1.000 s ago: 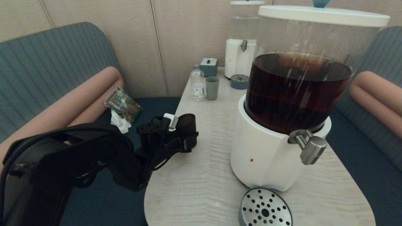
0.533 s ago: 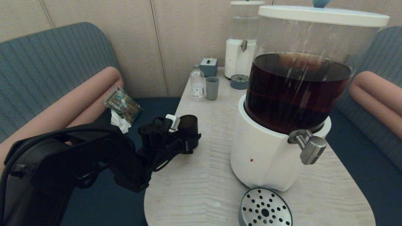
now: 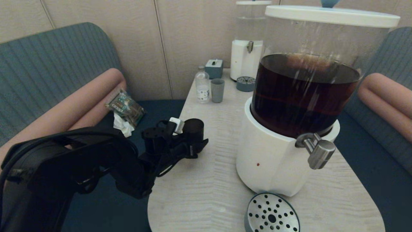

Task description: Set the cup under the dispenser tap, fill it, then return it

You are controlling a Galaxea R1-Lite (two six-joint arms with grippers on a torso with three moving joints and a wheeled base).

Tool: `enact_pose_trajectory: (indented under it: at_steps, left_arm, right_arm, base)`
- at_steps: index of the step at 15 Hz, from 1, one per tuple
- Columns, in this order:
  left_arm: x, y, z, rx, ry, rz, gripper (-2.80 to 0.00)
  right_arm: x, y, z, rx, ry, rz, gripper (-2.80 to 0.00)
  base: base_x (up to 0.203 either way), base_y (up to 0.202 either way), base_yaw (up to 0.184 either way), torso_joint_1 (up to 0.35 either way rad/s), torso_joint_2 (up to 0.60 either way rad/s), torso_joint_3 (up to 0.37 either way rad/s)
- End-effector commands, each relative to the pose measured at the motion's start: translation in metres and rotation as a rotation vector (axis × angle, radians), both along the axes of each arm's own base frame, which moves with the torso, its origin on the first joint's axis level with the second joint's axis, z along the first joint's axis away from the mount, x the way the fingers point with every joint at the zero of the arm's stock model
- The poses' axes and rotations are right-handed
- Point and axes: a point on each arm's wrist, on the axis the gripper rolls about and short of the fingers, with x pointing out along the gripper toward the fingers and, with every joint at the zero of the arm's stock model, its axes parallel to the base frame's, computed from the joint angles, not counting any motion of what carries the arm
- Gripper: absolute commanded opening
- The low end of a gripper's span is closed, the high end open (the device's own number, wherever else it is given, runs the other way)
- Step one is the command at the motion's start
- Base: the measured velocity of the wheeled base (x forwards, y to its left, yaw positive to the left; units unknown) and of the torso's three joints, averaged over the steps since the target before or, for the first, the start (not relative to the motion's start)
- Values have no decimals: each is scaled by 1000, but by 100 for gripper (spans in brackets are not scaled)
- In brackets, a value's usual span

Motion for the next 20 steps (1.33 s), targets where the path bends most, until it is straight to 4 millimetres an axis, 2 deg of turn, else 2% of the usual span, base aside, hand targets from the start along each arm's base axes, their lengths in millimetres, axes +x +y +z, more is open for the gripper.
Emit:
enact_pose_trajectory:
  at_steps: [1, 11, 20]
  left_arm:
    - [-9, 3, 16, -10, -23, -2, 0]
    - [-114, 44, 66, 30, 0, -12, 0]
    - [-199, 80, 135, -65, -228, 13, 0]
  right_arm:
    - [0, 0, -1, -1, 2, 1, -280]
    - [0, 0, -1, -1, 2, 1, -280]
    - [0, 0, -1, -1, 2, -1, -280]
  base:
    - [0, 0, 0, 0, 0, 0]
    - [0, 0, 0, 0, 0, 0]
    - [0, 0, 0, 0, 0, 0]
